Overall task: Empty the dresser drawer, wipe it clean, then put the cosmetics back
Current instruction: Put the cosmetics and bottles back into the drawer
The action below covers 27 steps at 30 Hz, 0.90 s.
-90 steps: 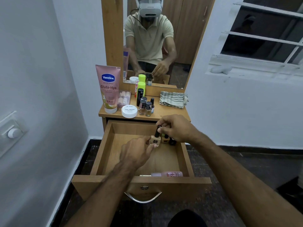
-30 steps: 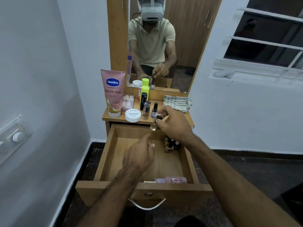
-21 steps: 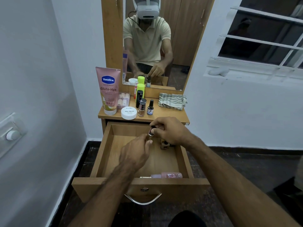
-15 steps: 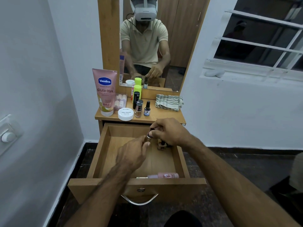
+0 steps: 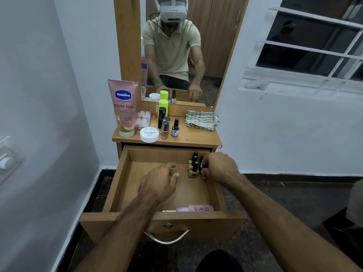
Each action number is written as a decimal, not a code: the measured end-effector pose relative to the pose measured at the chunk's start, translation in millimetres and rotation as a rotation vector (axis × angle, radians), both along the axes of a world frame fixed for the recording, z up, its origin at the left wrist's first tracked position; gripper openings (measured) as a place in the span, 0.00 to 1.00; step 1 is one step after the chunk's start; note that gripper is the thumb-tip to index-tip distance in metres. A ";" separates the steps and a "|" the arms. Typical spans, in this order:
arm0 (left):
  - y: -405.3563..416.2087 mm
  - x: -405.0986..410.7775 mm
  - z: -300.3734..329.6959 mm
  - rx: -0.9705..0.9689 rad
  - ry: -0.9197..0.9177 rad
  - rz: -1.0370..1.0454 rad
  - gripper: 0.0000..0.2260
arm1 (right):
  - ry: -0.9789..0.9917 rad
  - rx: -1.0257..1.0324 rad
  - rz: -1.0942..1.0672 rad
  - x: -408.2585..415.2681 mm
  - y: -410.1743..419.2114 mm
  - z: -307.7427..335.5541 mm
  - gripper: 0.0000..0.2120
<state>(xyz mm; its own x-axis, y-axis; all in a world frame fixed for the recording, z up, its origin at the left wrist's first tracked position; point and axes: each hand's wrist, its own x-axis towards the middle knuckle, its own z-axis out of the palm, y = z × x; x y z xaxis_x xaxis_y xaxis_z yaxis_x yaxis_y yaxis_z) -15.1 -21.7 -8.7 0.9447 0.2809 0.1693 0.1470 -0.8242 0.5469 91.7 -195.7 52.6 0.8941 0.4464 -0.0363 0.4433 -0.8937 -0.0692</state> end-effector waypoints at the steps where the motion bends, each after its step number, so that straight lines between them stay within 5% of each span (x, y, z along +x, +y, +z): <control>1: 0.2 0.3 -0.5 0.000 0.002 0.000 0.18 | -0.019 0.005 -0.003 0.6 2.0 -1.0 0.05; 27: -0.8 -0.6 0.1 -0.004 0.008 0.015 0.18 | -0.016 0.087 -0.018 4.1 3.9 -5.2 0.07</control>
<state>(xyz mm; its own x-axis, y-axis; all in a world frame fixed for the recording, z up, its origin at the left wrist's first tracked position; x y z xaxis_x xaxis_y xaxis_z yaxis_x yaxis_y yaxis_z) -15.8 -22.5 -8.6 0.9416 0.2958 0.1610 0.1636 -0.8196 0.5490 95.8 -191.8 47.4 0.9021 0.4312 0.0157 0.4290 -0.8924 -0.1397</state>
